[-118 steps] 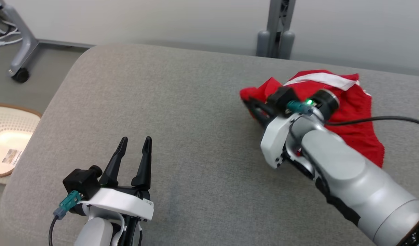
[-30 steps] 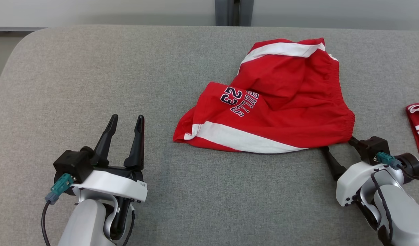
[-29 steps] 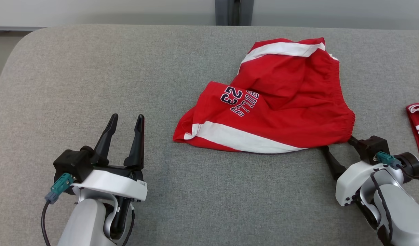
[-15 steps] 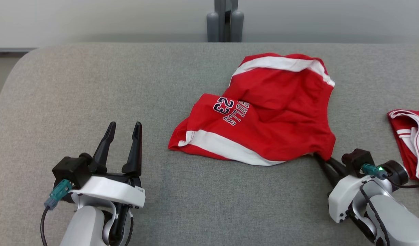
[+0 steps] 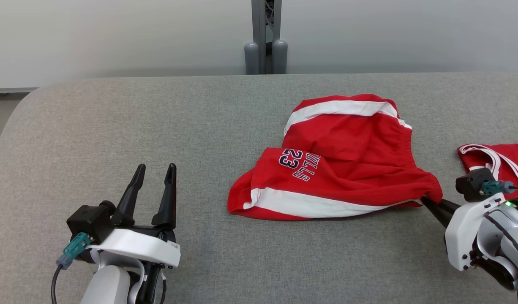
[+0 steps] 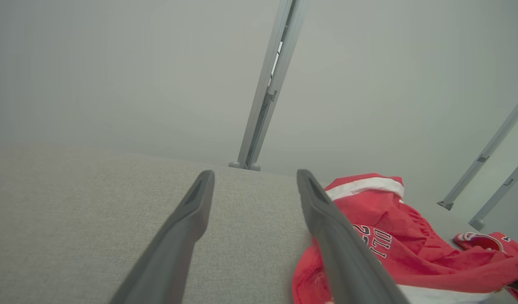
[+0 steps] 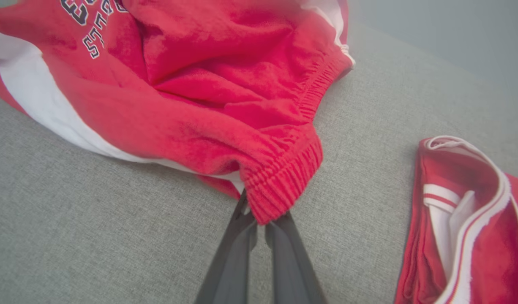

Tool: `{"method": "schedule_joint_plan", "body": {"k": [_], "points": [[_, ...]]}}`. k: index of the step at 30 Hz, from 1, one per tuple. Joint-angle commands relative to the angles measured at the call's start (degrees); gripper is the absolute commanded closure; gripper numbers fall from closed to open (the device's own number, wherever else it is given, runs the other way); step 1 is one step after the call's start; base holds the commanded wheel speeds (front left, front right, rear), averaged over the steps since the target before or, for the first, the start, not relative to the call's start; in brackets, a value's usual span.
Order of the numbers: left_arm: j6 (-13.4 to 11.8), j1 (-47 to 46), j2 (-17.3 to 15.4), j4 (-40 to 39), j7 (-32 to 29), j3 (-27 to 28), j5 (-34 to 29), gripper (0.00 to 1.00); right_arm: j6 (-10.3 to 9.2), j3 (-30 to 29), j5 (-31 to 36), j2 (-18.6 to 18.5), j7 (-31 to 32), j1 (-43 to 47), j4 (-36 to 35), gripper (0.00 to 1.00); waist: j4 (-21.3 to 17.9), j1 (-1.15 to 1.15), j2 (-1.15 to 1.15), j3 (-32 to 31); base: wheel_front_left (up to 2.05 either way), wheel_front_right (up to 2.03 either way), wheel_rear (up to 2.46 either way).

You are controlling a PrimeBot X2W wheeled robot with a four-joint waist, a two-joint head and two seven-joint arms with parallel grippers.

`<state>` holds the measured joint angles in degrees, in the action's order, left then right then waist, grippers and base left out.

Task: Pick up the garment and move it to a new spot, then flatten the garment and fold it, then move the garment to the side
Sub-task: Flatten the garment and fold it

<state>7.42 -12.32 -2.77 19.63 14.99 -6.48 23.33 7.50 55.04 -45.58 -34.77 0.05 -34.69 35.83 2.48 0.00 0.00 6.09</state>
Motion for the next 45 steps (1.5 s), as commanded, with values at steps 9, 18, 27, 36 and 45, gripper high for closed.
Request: {"method": "schedule_joint_plan", "body": {"k": [9,18,27,36,45], "points": [[0.06,-0.71,-0.25,0.57,0.21,-1.24,-0.15,0.00,-0.03,3.15,-3.78,0.67,-1.12,-0.77,0.16,1.00,0.86,0.00,0.00,1.11,0.00,0.00,0.00],[0.06,-3.95,-3.34,5.86,0.21,-18.71,-3.15,0.00,-0.03,5.78,-4.76,2.58,-3.75,-1.99,2.74,1.00,-0.36,0.00,0.00,1.79,0.00,0.00,0.00],[0.06,-11.17,-7.46,12.21,0.21,-33.79,4.79,0.00,-0.03,8.35,-6.10,3.71,-5.38,-3.81,4.63,1.00,-1.61,0.00,0.00,2.66,0.00,0.00,0.00],[0.06,-19.50,-7.39,20.43,0.21,-43.77,13.07,0.00,-0.03,10.91,-7.35,4.77,-6.44,-5.91,5.87,1.00,-2.92,0.00,0.00,4.69,0.00,0.00,0.00],[0.06,-24.11,-7.28,25.78,-0.07,-49.82,20.44,0.00,-0.03,12.73,-8.34,5.52,-7.61,-7.95,7.36,1.00,-3.91,0.00,0.00,6.39,0.00,0.00,0.00]]}}
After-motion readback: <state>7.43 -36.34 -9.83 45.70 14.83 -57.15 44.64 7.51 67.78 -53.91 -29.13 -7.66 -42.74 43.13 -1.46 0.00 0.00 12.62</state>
